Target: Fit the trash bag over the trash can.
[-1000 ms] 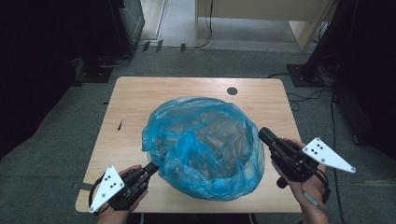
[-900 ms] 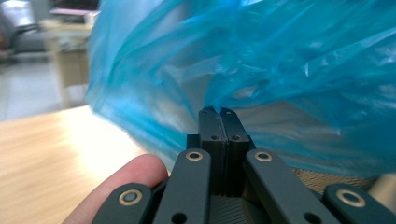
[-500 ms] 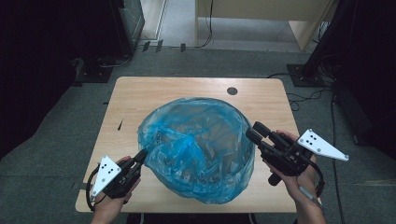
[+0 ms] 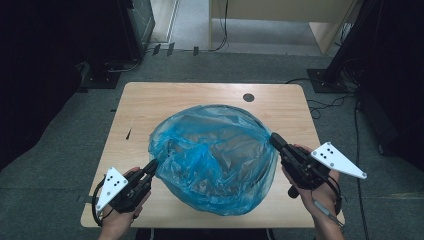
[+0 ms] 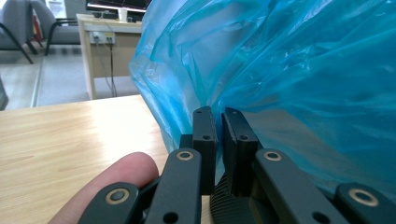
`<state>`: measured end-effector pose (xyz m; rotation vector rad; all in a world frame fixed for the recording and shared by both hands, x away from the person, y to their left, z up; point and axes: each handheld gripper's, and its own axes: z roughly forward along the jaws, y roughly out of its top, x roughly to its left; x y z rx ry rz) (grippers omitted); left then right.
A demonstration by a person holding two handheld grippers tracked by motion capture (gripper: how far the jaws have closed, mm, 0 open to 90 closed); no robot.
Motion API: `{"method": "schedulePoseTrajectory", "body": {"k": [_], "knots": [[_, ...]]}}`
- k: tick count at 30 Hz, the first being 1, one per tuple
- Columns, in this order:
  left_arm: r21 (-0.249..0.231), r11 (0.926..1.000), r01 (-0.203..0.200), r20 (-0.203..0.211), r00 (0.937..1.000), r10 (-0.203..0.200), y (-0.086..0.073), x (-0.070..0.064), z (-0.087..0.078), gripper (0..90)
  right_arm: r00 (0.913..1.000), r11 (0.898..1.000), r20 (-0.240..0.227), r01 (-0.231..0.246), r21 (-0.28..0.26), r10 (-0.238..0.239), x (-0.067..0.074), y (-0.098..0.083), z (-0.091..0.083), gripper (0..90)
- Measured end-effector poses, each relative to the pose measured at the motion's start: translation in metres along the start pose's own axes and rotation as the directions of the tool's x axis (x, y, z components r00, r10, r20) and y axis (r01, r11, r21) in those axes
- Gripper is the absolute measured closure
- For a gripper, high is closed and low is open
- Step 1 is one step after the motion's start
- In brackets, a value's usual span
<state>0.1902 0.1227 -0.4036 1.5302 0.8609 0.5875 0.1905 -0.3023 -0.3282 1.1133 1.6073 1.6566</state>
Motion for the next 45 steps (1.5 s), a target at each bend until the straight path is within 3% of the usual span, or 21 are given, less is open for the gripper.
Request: {"method": "schedulePoseTrajectory", "body": {"k": [2, 7, 11, 14, 15, 16, 17, 18, 20, 21, 22, 23, 27, 28, 30, 31, 32, 35, 37, 41, 45], "knots": [[-0.007, 0.9999, 0.008, 0.010, 0.9999, -0.008, 0.000, -0.001, -0.001, 85.5, 0.9993, 0.999, 0.019, 0.034, -0.009, -0.034, 0.001, -0.002, 0.000, 90.0], [-0.008, 1.0000, 0.004, 0.025, 0.9997, -0.004, -0.002, -0.004, 0.001, 87.6, 0.9972, 1.000, 0.072, 0.019, -0.020, -0.017, -0.008, -0.010, 0.003, 90.0], [-0.007, 1.0000, 0.002, 0.038, 0.9993, -0.002, -0.006, -0.007, 0.004, 89.0, 0.9889, 0.999, 0.146, 0.028, -0.020, -0.025, -0.018, -0.026, 0.011, 90.0], [-0.010, 0.9999, 0.006, 0.063, 0.9980, -0.005, -0.007, -0.009, 0.004, 90.0, 0.9865, 1.000, 0.163, 0.017, -0.002, -0.017, -0.022, -0.035, 0.015, 90.0], [-0.058, 0.9983, 0.005, 0.140, 0.9902, 0.003, -0.008, -0.013, 0.000, 90.0, 0.9839, 0.999, 0.176, 0.024, 0.022, -0.028, -0.024, -0.043, 0.019, 90.0], [-0.058, 0.9983, 0.005, 0.140, 0.9902, 0.003, -0.008, -0.013, 0.000, 90.0, 0.9829, 0.999, 0.181, 0.029, 0.035, -0.035, -0.025, -0.047, 0.021, 90.0], [-0.098, 0.9946, -0.034, 0.198, 0.9788, 0.053, -0.007, -0.020, -0.005, 90.0, 0.9811, 0.998, 0.188, 0.037, 0.046, -0.046, -0.026, -0.051, 0.022, 90.0], [-0.110, 0.9923, -0.057, 0.216, 0.9731, 0.080, -0.006, -0.023, -0.006, 90.0, 0.9788, 0.997, 0.196, 0.047, 0.058, -0.057, -0.027, -0.054, 0.024, 90.0], [-0.104, 0.9916, -0.076, 0.212, 0.9724, 0.097, -0.005, -0.025, -0.006, 90.0, 0.9779, 0.997, 0.204, 0.031, 0.073, -0.045, -0.032, -0.058, 0.026, 90.0], [-0.083, 0.9928, -0.086, 0.192, 0.9762, 0.100, -0.005, -0.026, -0.004, 90.0, 0.9776, 0.997, 0.207, 0.022, 0.076, -0.038, -0.033, -0.059, 0.028, 90.0], [-0.048, 0.9966, -0.067, 0.151, 0.9858, 0.073, -0.006, -0.022, 0.002, 90.0, 0.9769, 0.997, 0.211, 0.016, 0.078, -0.032, -0.035, -0.059, 0.028, 90.0], [-0.028, 0.9985, -0.047, 0.136, 0.9894, 0.050, -0.007, -0.019, 0.005, 90.0, 0.9768, 0.997, 0.212, 0.010, 0.076, -0.026, -0.035, -0.058, 0.028, 90.0], [0.054, 0.9971, 0.052, 0.055, 0.9969, -0.055, -0.017, -0.001, 0.021, 90.0, 0.9822, 0.999, 0.184, 0.029, 0.043, -0.037, -0.029, -0.050, 0.026, 90.0], [0.078, 0.9941, 0.076, 0.025, 0.9967, -0.078, -0.021, 0.003, 0.026, 90.0, 0.9837, 0.999, 0.176, 0.033, 0.031, -0.038, -0.026, -0.047, 0.025, 90.0], [0.124, 0.9825, 0.139, -0.021, 0.9904, -0.137, -0.027, 0.011, 0.033, 90.0, 0.9853, 0.999, 0.164, 0.049, 0.009, -0.050, -0.022, -0.041, 0.025, 90.0], [0.124, 0.9825, 0.139, -0.021, 0.9904, -0.137, -0.027, 0.011, 0.033, 90.0, 0.9853, 0.999, 0.164, 0.049, 0.009, -0.050, -0.022, -0.041, 0.025, 90.0], [0.147, 0.9750, 0.167, -0.043, 0.9859, -0.162, -0.030, 0.014, 0.036, 90.0, 0.9857, 0.998, 0.157, 0.062, -0.003, -0.060, -0.019, -0.037, 0.026, 90.0], [0.142, 0.9775, 0.156, -0.044, 0.9875, -0.151, -0.030, 0.012, 0.036, 90.0, 0.9846, 0.997, 0.159, 0.073, 0.004, -0.073, -0.019, -0.036, 0.028, 90.0], [0.109, 0.9832, 0.146, -0.011, 0.9892, -0.146, -0.025, 0.009, 0.031, 90.0, 0.9805, 0.996, 0.178, 0.076, 0.047, -0.084, -0.024, -0.044, 0.036, 90.0], [0.054, 0.9910, 0.122, 0.030, 0.9918, -0.124, -0.016, 0.005, 0.023, 90.0, 0.9751, 0.994, 0.214, 0.037, 0.107, -0.059, -0.039, -0.064, 0.044, 90.0], [0.041, 0.9937, 0.104, 0.040, 0.9936, -0.106, -0.013, 0.003, 0.022, 90.0, 0.9725, 0.991, 0.226, 0.028, 0.134, -0.058, -0.047, -0.076, 0.048, 90.0]]}}
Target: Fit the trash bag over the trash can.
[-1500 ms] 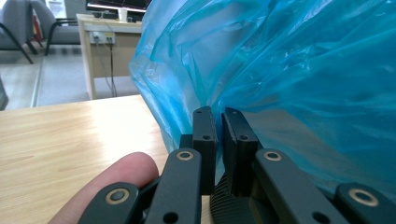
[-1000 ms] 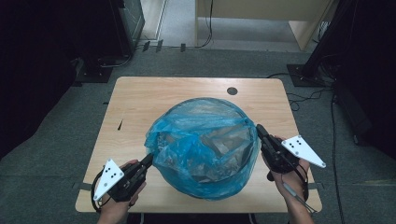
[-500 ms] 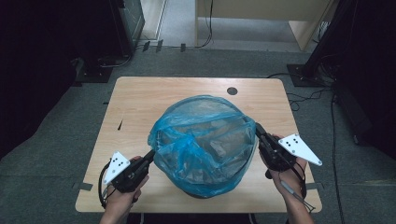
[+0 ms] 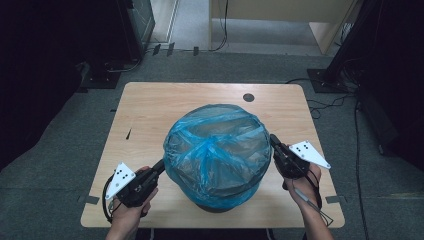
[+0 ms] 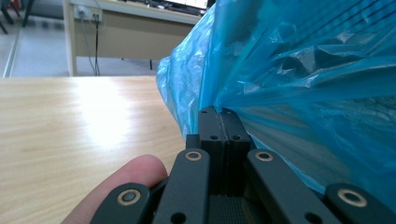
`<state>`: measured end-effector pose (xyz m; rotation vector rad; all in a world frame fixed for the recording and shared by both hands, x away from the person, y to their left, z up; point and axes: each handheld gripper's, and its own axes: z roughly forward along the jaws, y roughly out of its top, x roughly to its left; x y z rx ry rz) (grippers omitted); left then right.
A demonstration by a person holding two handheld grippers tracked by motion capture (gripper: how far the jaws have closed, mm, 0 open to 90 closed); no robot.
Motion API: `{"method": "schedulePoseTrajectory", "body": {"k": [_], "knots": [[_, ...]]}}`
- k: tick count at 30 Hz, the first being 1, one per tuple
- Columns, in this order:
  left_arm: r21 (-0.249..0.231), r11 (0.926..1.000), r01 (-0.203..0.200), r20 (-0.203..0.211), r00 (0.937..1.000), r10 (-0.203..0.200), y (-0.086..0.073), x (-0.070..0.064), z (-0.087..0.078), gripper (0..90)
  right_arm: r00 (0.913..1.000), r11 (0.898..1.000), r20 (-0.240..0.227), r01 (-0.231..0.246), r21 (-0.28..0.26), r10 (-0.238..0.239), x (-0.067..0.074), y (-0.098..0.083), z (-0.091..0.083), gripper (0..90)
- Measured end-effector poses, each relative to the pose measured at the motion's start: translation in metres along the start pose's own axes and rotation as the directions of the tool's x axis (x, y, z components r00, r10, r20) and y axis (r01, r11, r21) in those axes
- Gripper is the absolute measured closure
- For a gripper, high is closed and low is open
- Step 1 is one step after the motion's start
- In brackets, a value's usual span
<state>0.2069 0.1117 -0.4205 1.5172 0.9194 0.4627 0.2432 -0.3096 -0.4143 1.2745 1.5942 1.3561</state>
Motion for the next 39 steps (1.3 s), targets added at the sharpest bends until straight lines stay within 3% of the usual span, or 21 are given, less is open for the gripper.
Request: {"method": "schedulePoseTrajectory", "body": {"k": [4, 7, 10, 15, 17, 18, 19, 20, 22, 25, 26, 29, 30, 31, 33, 34, 38, 39], "knots": [[0.028, 0.9996, 0.007, -0.026, 0.9997, -0.007, -0.006, 0.002, 0.009, 90.0, 0.9997, 0.998, -0.015, 0.018, 0.057, -0.017, 0.000, -0.010, 0.009, 90.0], [0.059, 0.9976, 0.036, -0.045, 0.9984, -0.034, -0.013, 0.006, 0.015, 90.0, 0.9998, 0.996, -0.010, 0.020, 0.088, -0.019, 0.002, -0.012, 0.012, 90.0], [0.097, 0.9943, 0.044, -0.065, 0.9972, -0.038, -0.020, 0.009, 0.019, 90.0, 0.9996, 0.996, -0.019, 0.021, 0.083, -0.019, 0.001, -0.012, 0.010, 90.0], [0.134, 0.9902, 0.040, -0.082, 0.9962, -0.029, -0.025, 0.014, 0.021, 88.3, 0.9975, 0.999, -0.062, -0.033, 0.035, 0.035, -0.005, -0.006, 0.001, 89.0], [0.095, 0.9947, 0.039, -0.060, 0.9976, -0.033, -0.025, 0.016, 0.017, 76.9, 0.9948, 0.998, -0.086, -0.056, -0.009, 0.055, -0.012, -0.002, -0.005, 82.1], [0.095, 0.9947, 0.039, -0.060, 0.9976, -0.033, -0.025, 0.016, 0.017, 65.3, 0.9948, 0.998, -0.086, -0.056, -0.009, 0.055, -0.012, -0.002, -0.005, 82.1], [0.023, 0.9997, 0.008, -0.042, 0.9991, -0.007, -0.024, 0.017, 0.010, 53.9, 0.9923, 0.996, -0.096, -0.082, -0.045, 0.077, -0.019, 0.004, -0.012, 82.7], [-0.006, 0.9999, -0.010, -0.048, 0.9988, 0.010, -0.024, 0.018, 0.007, 44.4, 0.9922, 0.994, -0.093, -0.088, -0.061, 0.082, -0.022, 0.008, -0.016, 84.0], [-0.028, 0.9995, -0.014, -0.057, 0.9983, 0.012, -0.023, 0.019, 0.005, 31.9, 0.9922, 0.992, -0.090, -0.095, -0.088, 0.087, -0.026, 0.016, -0.024, 86.8], [-0.078, 0.9970, -0.004, -0.122, 0.9925, -0.006, -0.020, 0.028, -0.004, 22.7, 0.9921, 0.988, -0.096, -0.093, -0.126, 0.081, -0.029, 0.030, -0.034, 90.0], [-0.078, 0.9970, -0.004, -0.122, 0.9925, -0.006, -0.020, 0.028, -0.004, 20.4, 0.9921, 0.988, -0.096, -0.093, -0.126, 0.081, -0.029, 0.030, -0.034, 90.0], [-0.119, 0.9928, 0.016, -0.187, 0.9816, -0.038, -0.019, 0.038, -0.013, 17.8, 0.9892, 0.979, -0.141, -0.067, -0.194, 0.040, -0.024, 0.052, -0.047, 90.0], [-0.119, 0.9928, 0.016, -0.187, 0.9816, -0.038, -0.019, 0.038, -0.013, 12.9, 0.9892, 0.979, -0.141, -0.067, -0.194, 0.040, -0.024, 0.052, -0.047, 90.0], [-0.111, 0.9933, 0.030, -0.209, 0.9765, -0.053, -0.018, 0.044, -0.017, 10.5, 0.9856, 0.974, -0.169, -0.038, -0.222, 0.000, -0.019, 0.064, -0.052, 90.0], [-0.113, 0.9932, 0.025, -0.245, 0.9680, -0.053, -0.020, 0.049, -0.020, 10.5, 0.9787, 0.969, -0.202, -0.013, -0.248, -0.039, -0.012, 0.077, -0.057, 90.0], [-0.113, 0.9932, 0.025, -0.245, 0.9680, -0.053, -0.020, 0.049, -0.020, 10.4, 0.9787, 0.969, -0.202, -0.013, -0.248, -0.039, -0.012, 0.077, -0.057, 90.0], [-0.093, 0.9950, 0.034, -0.310, 0.9486, -0.061, -0.026, 0.062, -0.026, 9.8, 0.9522, 0.952, -0.281, 0.030, -0.304, -0.120, 0.004, 0.107, -0.063, 90.0], [-0.093, 0.9950, 0.034, -0.310, 0.9486, -0.061, -0.026, 0.062, -0.026, 9.8, 0.9456, 0.949, -0.297, 0.034, -0.313, -0.132, 0.007, 0.112, -0.063, 90.0]]}}
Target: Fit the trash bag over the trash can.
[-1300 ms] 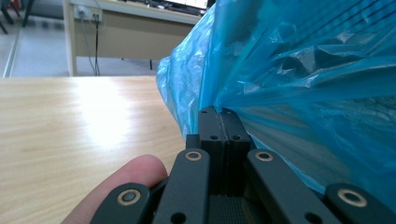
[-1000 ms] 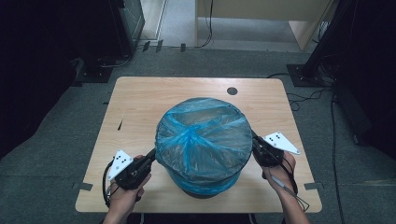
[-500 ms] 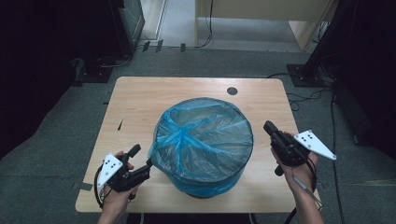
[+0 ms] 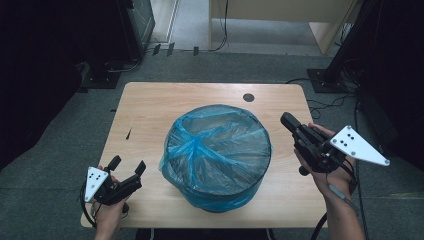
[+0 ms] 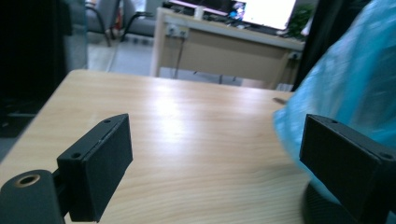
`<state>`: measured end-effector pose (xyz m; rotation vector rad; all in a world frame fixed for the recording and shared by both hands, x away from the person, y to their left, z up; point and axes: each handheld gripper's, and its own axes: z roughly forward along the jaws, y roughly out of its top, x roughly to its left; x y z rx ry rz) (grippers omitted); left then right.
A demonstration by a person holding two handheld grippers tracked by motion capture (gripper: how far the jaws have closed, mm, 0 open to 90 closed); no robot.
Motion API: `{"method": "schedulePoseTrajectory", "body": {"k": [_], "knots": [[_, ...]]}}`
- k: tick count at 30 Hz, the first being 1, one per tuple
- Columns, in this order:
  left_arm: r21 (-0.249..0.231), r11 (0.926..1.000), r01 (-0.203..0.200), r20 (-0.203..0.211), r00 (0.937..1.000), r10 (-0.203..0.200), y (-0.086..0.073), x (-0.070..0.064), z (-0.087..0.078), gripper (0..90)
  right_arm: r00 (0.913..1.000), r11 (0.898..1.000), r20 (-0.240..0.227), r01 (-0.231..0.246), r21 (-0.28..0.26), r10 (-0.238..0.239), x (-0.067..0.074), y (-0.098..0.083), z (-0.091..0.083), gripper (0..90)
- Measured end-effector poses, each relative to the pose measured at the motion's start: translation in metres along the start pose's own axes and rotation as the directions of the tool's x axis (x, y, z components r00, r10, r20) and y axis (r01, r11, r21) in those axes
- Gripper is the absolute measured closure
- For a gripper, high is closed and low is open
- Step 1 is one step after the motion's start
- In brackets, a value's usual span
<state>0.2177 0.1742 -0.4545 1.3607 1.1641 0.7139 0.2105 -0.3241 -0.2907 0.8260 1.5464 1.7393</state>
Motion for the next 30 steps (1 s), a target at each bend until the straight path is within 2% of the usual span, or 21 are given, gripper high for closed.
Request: {"method": "schedulePoseTrajectory", "body": {"k": [1, 2, 4, 6, 9, 10, 11, 12, 13, 14, 16, 17, 18, 19, 20, 24, 25, 27, 29, 30], "knots": [[0.008, 1.0000, -0.005, -0.017, 0.9998, 0.005, -0.002, 0.003, 0.000, 9.8, 1.0000, 1.000, 0.000, 0.000, 0.000, 0.000, 0.000, 0.000, 0.000, 90.0], [0.017, 0.9998, -0.014, -0.034, 0.9993, 0.015, -0.004, 0.006, 0.000, 9.8, 0.9992, 1.000, -0.035, 0.019, -0.016, -0.020, 0.005, 0.009, 0.005, 90.0], [0.042, 0.9984, -0.039, -0.072, 0.9965, 0.042, -0.010, 0.012, 0.002, 9.8, 0.9982, 0.999, -0.051, 0.031, -0.022, -0.032, 0.007, 0.013, 0.008, 90.0], [0.068, 0.9974, -0.026, -0.105, 0.9940, 0.033, -0.019, 0.025, 0.004, 9.8, 0.9888, 0.997, -0.128, 0.073, -0.033, -0.077, 0.015, 0.022, 0.018, 90.0], [0.118, 0.9923, -0.038, -0.162, 0.9852, 0.057, -0.029, 0.036, 0.006, 9.8, 0.9676, 0.993, -0.222, 0.112, -0.045, -0.119, 0.023, 0.030, 0.029, 90.0], [0.118, 0.9923, -0.038, -0.162, 0.9852, 0.057, -0.029, 0.036, 0.006, 9.8, 0.9605, 0.992, -0.249, 0.118, -0.044, -0.125, 0.024, 0.032, 0.033, 90.0], [0.137, 0.9901, -0.032, -0.179, 0.9822, 0.057, -0.031, 0.040, 0.007, 9.8, 0.9605, 0.992, -0.249, 0.118, -0.044, -0.125, 0.024, 0.032, 0.033, 90.0], [0.166, 0.9857, -0.031, -0.212, 0.9749, 0.066, -0.036, 0.047, 0.008, 9.9, 0.9496, 0.992, -0.286, 0.121, -0.042, -0.128, 0.028, 0.036, 0.043, 90.0], [0.184, 0.9823, -0.036, -0.228, 0.9706, 0.078, -0.038, 0.049, 0.009, 9.9, 0.9419, 0.991, -0.308, 0.128, -0.043, -0.135, 0.031, 0.038, 0.047, 90.0], [0.184, 0.9823, -0.036, -0.228, 0.9706, 0.078, -0.038, 0.049, 0.009, 9.9, 0.9327, 0.990, -0.332, 0.134, -0.043, -0.141, 0.033, 0.040, 0.052, 90.0], [0.205, 0.9771, -0.055, -0.248, 0.9629, 0.106, -0.042, 0.051, 0.010, 9.9, 0.9081, 0.987, -0.386, 0.156, -0.048, -0.162, 0.039, 0.044, 0.061, 90.0], [0.205, 0.9771, -0.055, -0.248, 0.9629, 0.106, -0.042, 0.051, 0.010, 9.9, 0.9081, 0.987, -0.386, 0.156, -0.048, -0.162, 0.039, 0.044, 0.061, 90.0], [0.214, 0.9750, -0.060, -0.251, 0.9612, 0.114, -0.044, 0.052, 0.010, 9.9, 0.8774, 0.982, -0.442, 0.181, -0.053, -0.186, 0.045, 0.046, 0.069, 90.0], [0.214, 0.9750, -0.060, -0.251, 0.9612, 0.114, -0.044, 0.052, 0.010, 9.9, 0.8774, 0.982, -0.442, 0.181, -0.053, -0.186, 0.045, 0.046, 0.069, 90.0], [0.220, 0.9730, -0.071, -0.251, 0.9597, 0.126, -0.046, 0.050, 0.011, 9.9, 0.8452, 0.976, -0.492, 0.209, -0.056, -0.209, 0.052, 0.048, 0.077, 90.0], [0.234, 0.9694, -0.074, -0.243, 0.9609, 0.132, -0.047, 0.048, 0.012, 9.9, 0.7871, 0.964, -0.568, 0.264, -0.041, -0.240, 0.064, 0.048, 0.093, 90.0], [0.232, 0.9702, -0.069, -0.241, 0.9624, 0.126, -0.048, 0.047, 0.012, 9.9, 0.7697, 0.960, -0.590, 0.278, -0.034, -0.244, 0.066, 0.047, 0.097, 90.0], [0.240, 0.9695, -0.049, -0.236, 0.9658, 0.107, -0.048, 0.047, 0.012, 9.9, 0.7296, 0.951, -0.635, 0.309, -0.024, -0.254, 0.071, 0.042, 0.104, 90.0], [0.246, 0.9680, -0.050, -0.239, 0.9645, 0.111, -0.048, 0.045, 0.013, 10.0, 0.6862, 0.944, -0.685, 0.330, -0.007, -0.245, 0.074, 0.036, 0.110, 90.0], [0.246, 0.9680, -0.050, -0.239, 0.9645, 0.111, -0.048, 0.045, 0.013, 10.0, 0.6676, 0.938, -0.703, 0.347, 0.004, -0.244, 0.076, 0.033, 0.114, 90.0]]}}
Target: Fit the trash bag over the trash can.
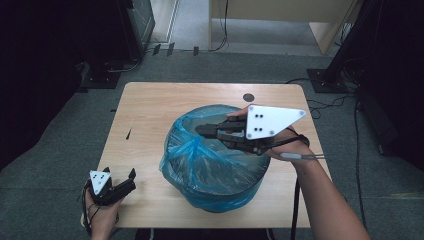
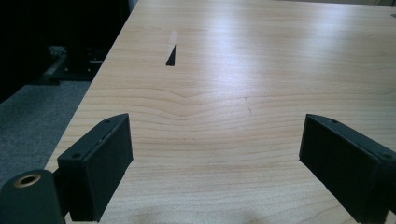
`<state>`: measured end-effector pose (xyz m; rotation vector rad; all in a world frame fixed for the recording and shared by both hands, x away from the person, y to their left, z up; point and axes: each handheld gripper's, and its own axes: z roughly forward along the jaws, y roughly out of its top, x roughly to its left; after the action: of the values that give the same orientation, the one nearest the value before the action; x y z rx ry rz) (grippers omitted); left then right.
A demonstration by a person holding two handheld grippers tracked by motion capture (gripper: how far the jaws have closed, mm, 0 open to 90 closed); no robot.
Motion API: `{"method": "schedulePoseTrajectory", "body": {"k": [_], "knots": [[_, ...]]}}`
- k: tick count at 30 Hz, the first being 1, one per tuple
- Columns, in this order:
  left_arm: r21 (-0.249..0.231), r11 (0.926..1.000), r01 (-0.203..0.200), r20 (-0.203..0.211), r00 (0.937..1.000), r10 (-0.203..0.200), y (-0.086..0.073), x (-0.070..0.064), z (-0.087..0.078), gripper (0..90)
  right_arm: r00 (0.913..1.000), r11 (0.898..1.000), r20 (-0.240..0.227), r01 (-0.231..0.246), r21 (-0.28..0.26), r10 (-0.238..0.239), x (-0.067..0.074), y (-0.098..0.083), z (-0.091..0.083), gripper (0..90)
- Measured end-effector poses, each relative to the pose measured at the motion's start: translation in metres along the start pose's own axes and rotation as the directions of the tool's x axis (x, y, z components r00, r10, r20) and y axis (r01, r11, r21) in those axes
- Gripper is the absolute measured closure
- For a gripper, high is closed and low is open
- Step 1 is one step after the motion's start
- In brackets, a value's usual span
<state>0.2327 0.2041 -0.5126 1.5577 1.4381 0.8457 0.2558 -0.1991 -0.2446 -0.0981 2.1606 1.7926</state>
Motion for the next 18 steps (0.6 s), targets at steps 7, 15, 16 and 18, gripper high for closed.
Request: {"method": "schedulePoseTrajectory", "body": {"k": [7, 15, 16, 18], "knots": [[0.004, 0.9998, 0.020, 0.002, 0.9998, -0.020, 0.000, 0.000, 0.000, 10.0, 0.9906, 0.972, -0.135, 0.055, 0.229, -0.025, 0.001, -0.022, 0.034, 90.0], [0.008, 0.9997, 0.022, 0.009, 0.9997, -0.022, 0.000, 0.000, 0.000, 10.0, 0.9497, 0.880, -0.311, 0.177, 0.442, -0.035, 0.008, -0.048, 0.070, 90.0], [0.007, 0.9997, 0.024, 0.010, 0.9997, -0.024, 0.000, 0.000, 0.000, 10.1, 0.9316, 0.858, -0.363, 0.201, 0.472, -0.018, 0.010, -0.054, 0.078, 90.0], [0.007, 0.9997, 0.024, 0.010, 0.9997, -0.024, 0.000, 0.000, 0.000, 10.0, 0.9110, 0.835, -0.412, 0.227, 0.502, 0.000, 0.013, -0.060, 0.086, 90.0]]}}
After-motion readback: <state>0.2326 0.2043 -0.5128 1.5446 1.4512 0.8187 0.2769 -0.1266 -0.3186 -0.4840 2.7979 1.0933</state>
